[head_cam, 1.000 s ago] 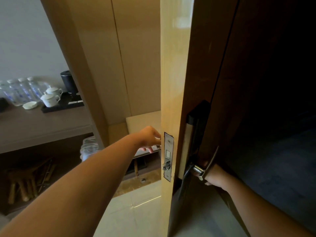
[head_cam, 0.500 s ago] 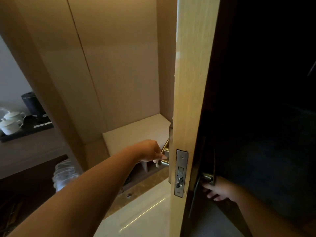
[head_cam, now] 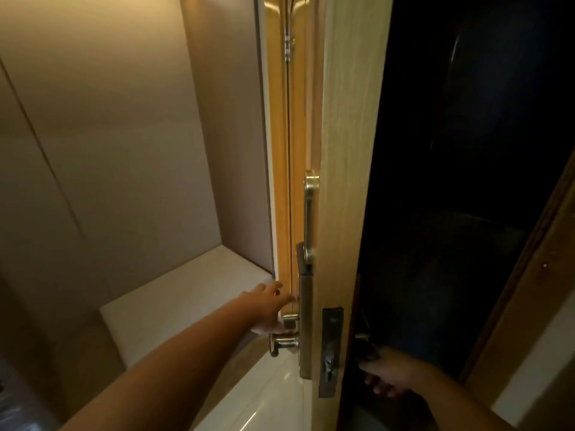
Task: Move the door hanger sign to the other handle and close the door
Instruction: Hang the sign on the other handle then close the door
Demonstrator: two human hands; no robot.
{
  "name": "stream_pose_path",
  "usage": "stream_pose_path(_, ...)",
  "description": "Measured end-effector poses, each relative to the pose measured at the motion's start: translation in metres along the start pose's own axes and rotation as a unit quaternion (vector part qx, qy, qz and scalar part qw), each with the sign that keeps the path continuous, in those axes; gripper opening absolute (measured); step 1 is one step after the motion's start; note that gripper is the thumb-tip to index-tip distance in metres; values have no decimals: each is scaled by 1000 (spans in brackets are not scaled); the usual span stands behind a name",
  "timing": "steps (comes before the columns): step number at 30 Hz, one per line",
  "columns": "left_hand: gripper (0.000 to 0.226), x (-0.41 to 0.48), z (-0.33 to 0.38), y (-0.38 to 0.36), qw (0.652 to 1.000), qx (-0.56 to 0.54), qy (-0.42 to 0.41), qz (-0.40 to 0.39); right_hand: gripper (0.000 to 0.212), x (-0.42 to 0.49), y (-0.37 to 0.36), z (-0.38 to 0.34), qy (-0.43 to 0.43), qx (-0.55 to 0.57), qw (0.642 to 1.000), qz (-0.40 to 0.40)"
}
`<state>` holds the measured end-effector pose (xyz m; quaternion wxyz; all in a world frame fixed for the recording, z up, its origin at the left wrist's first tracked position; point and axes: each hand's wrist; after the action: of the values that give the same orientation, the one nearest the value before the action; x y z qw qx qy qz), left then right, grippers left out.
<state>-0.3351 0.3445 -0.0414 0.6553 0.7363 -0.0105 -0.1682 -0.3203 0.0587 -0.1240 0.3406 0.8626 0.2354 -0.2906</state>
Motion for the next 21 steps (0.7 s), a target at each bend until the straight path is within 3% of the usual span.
stream_pose_path(5,65,32,40,-7,995,79,-67,-5,50,-20,30,26,5,27,999,40)
stream_pose_path(21,33,91,122,13,996,-5,-83,-27,40,-70,66,81,0,110,988,104)
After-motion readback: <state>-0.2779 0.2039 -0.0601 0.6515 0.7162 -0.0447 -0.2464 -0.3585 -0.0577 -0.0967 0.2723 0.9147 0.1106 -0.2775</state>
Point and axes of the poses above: each hand's wrist, its own x-axis towards the middle knuckle, its own y-axis out of the back of the hand, z = x × y, and after that the axes turned 6 degrees about x, right-handed
